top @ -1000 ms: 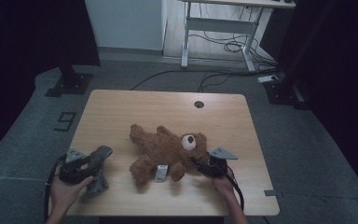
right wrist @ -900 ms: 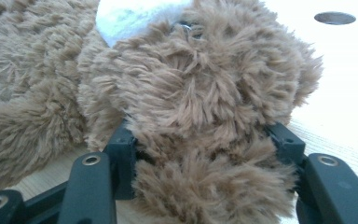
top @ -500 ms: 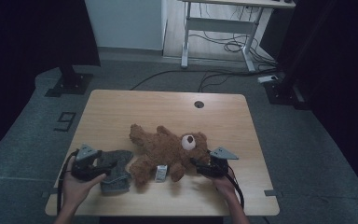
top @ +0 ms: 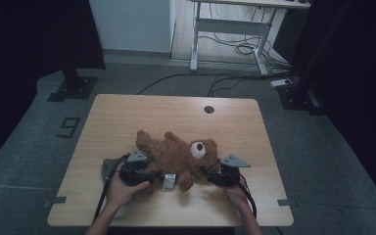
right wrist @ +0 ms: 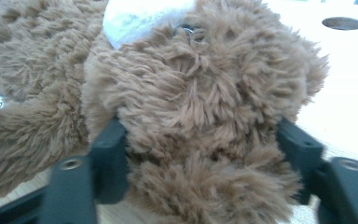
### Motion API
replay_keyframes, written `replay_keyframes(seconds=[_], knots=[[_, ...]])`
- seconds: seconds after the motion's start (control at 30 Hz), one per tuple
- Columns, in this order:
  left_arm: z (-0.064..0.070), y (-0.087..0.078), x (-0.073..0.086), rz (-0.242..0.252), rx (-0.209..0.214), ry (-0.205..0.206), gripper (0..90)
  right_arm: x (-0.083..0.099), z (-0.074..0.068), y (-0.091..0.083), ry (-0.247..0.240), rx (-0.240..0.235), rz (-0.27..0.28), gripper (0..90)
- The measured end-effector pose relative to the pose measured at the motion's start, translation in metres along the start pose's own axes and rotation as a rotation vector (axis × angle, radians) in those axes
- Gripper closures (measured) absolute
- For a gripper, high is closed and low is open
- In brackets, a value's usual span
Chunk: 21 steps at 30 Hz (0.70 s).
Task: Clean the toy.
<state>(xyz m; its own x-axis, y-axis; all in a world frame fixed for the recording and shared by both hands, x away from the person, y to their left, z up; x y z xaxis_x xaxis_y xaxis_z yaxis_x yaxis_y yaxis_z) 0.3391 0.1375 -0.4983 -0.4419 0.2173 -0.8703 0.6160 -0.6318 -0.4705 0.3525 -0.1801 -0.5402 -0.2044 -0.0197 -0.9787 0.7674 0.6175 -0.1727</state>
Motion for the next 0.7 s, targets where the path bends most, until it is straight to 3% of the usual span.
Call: replay_keyframes(seconds=[0.23, 0.43, 0.7], knots=[[0.001, 0.013, -0.012, 0.028, -0.027, 0.026, 56.1, -0.003, 0.003, -0.001, 0.004, 0.035, 0.029, 49.5], [-0.001, 0.03, -0.023, 0.041, -0.05, 0.02, 58.0, -0.006, 0.011, 0.005, 0.0, 0.093, 0.054, 49.8], [-0.007, 0.05, -0.034, 0.038, -0.043, 0.018, 57.8, -0.006, 0.028, 0.009, 0.02, 0.133, 0.072, 49.0]])
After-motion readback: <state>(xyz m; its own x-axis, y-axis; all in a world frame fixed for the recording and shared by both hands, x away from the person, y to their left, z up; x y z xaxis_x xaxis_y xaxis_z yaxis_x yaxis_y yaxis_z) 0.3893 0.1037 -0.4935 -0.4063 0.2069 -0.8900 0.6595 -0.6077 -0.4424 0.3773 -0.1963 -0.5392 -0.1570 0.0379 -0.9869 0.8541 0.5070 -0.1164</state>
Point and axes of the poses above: each handheld gripper's, and its own axes: y roughly forward along the jaws, x roughly out of its underside, z roughly to its right, the point moved 1 cm from there along y, roughly forward along the jaws, and after that the axes turned 15 degrees about z, right-handed, at the moved point
